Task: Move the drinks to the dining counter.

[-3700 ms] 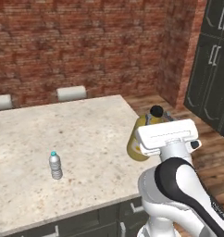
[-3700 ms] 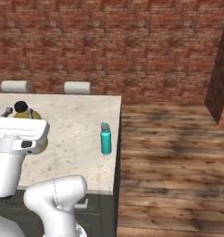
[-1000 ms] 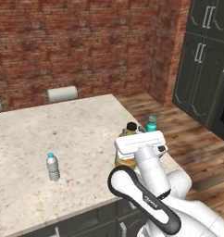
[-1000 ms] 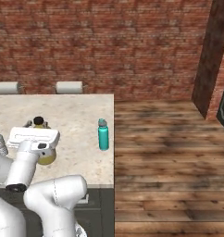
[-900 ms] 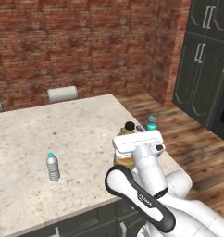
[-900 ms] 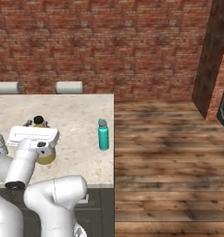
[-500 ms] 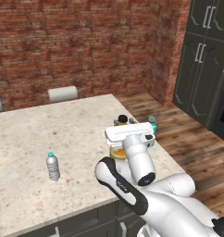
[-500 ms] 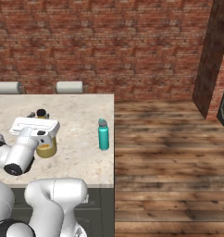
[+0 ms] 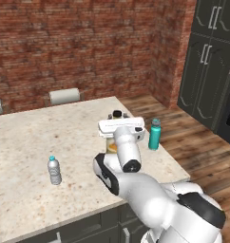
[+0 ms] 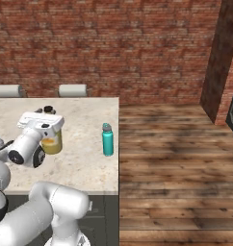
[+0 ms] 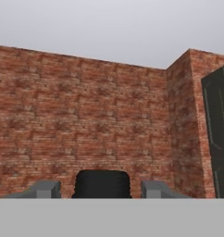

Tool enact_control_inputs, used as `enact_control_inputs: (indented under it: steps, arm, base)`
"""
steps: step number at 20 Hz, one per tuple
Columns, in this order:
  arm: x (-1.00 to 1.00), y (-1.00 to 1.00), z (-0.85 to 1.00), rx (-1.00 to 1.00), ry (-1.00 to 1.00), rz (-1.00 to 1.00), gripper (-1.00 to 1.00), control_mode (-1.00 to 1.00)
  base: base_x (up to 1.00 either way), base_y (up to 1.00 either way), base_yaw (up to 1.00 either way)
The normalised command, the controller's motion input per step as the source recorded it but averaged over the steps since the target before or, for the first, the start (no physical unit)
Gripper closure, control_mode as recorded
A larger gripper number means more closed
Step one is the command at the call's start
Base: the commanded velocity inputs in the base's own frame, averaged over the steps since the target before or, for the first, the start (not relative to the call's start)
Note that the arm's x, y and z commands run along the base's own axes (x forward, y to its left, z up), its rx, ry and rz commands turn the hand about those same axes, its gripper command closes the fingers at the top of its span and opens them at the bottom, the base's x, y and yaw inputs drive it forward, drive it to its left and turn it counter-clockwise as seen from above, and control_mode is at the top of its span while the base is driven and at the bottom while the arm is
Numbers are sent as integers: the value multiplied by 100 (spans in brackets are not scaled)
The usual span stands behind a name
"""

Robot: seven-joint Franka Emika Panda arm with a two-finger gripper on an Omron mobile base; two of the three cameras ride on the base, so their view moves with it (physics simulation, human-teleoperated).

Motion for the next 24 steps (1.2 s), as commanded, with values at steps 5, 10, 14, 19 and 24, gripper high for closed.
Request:
enact_control_inputs:
  steps: [5,10,14,19,24]
  arm:
    - [62,1,-18,0,0,1,100,-100]
    - [59,0,-18,0,0,2,100,-100]
    - [55,0,-25,0,0,3,100,-100]
    - [49,5,-30,0,-9,3,100,-100]
    - [44,14,-24,-1,-20,4,100,-100]
  base:
    - [0,0,0]
    - [0,0,0]
    - [0,0,0]
    - [0,0,0]
    - [0,0,0]
